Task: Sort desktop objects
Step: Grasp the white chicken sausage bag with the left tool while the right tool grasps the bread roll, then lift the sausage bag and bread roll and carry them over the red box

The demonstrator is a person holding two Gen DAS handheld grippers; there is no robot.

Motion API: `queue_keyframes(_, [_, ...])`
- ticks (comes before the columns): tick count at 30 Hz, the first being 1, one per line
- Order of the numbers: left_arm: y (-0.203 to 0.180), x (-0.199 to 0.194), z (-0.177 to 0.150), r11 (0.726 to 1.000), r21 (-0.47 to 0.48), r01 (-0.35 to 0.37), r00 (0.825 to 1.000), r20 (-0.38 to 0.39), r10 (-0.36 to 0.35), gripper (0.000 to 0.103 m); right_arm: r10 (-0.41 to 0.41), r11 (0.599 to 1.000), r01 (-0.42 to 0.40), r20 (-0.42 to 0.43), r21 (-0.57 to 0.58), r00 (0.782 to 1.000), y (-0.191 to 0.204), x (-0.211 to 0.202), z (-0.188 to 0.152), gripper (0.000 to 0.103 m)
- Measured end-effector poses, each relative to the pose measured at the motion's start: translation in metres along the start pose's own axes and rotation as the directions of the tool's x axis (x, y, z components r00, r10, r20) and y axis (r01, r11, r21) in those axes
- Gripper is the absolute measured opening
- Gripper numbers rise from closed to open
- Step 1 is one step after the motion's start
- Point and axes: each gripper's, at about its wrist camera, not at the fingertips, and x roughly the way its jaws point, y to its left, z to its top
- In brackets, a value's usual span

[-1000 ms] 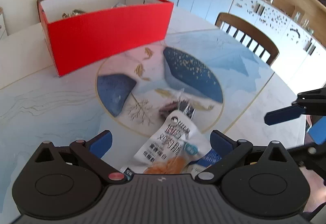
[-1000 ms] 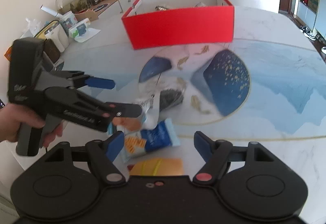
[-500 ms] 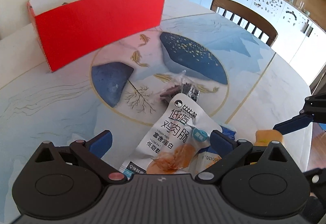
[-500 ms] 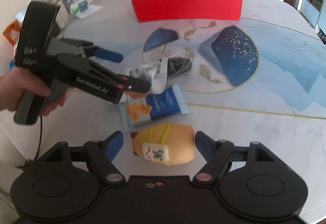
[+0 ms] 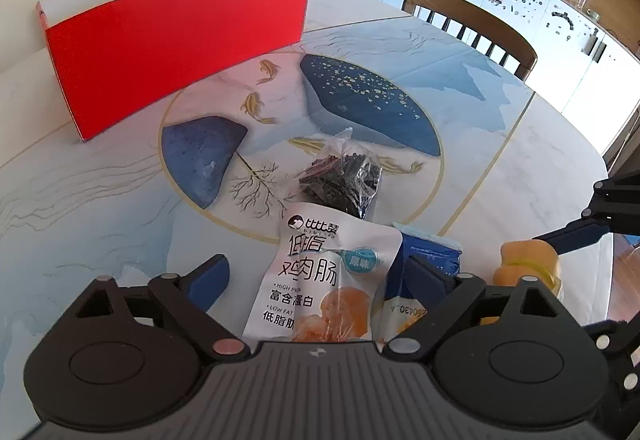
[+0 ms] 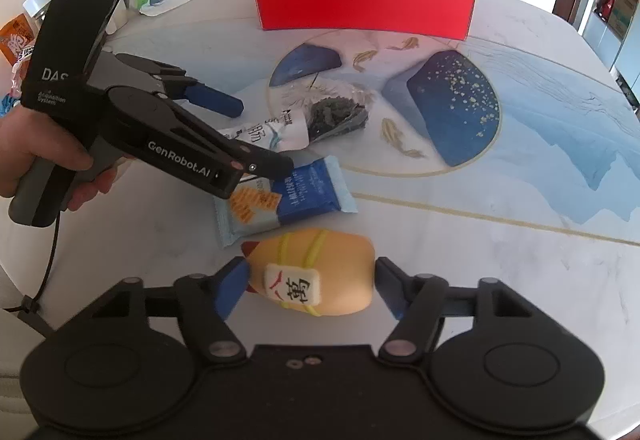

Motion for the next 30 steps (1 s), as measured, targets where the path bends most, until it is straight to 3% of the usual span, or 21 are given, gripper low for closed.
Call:
queue_keyframes(12, [-0.003,-0.004,-0.001,1.000,0.024,0.010,1.000,0.016,-0.010,0.060,-0.016,1.000,0.016,0.002,0.016,1.000,-0.007,0.000,0.003,0.064])
queue_keyframes(30, [0.011,-0.017,0.003,0.993,-0.114,-0.008,0.997,0.070,0.016,0.058,-0.025,0.999,0.024,0.034,0.025,0.999,-0.027,-0.011,0.022,0.063])
